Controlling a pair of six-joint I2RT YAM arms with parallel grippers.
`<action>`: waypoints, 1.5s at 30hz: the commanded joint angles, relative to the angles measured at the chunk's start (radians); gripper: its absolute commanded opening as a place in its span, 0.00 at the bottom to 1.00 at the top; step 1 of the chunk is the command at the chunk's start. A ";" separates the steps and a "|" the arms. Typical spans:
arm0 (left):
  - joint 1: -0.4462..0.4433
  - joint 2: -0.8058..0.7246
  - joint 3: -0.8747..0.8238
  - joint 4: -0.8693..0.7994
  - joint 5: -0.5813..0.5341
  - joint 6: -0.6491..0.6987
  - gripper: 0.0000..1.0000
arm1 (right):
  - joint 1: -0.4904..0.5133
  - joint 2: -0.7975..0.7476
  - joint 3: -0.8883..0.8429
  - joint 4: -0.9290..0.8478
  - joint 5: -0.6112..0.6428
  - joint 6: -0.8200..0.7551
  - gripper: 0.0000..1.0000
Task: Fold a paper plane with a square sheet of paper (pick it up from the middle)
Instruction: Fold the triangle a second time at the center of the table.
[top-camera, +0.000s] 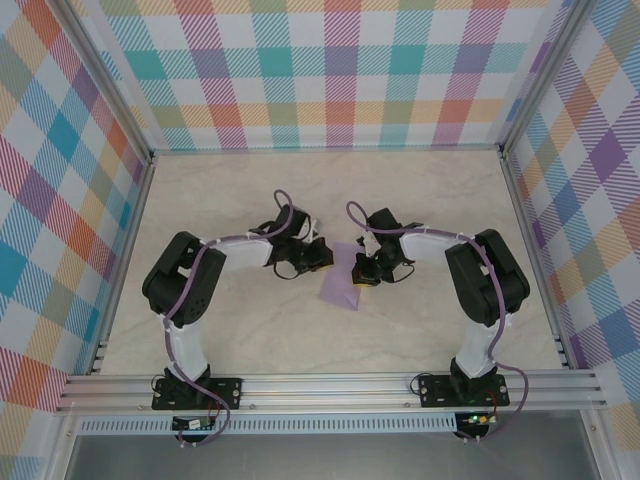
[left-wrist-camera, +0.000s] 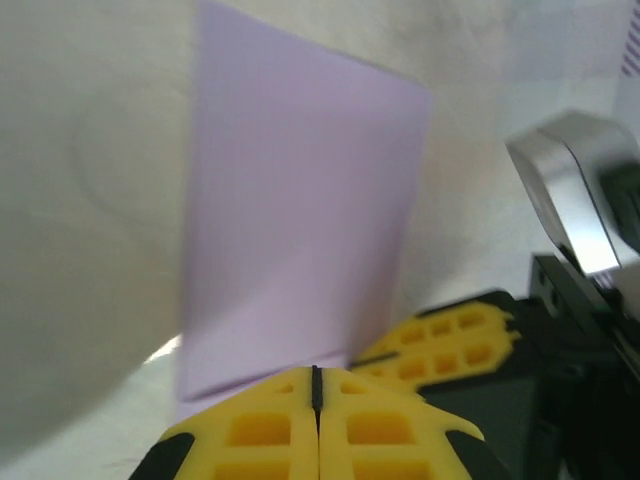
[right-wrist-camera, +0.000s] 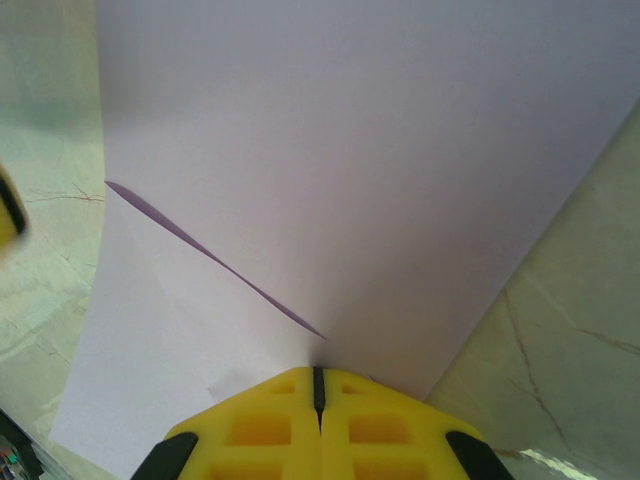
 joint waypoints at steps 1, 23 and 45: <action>-0.034 0.002 -0.028 0.026 0.040 -0.022 0.01 | -0.001 0.064 -0.040 -0.031 0.135 -0.006 0.00; -0.047 0.114 -0.023 -0.193 -0.147 -0.003 0.00 | 0.060 -0.208 -0.049 0.004 -0.058 0.037 0.00; -0.052 0.123 -0.012 -0.252 -0.211 -0.051 0.00 | 0.174 -0.061 -0.051 0.020 0.094 0.109 0.00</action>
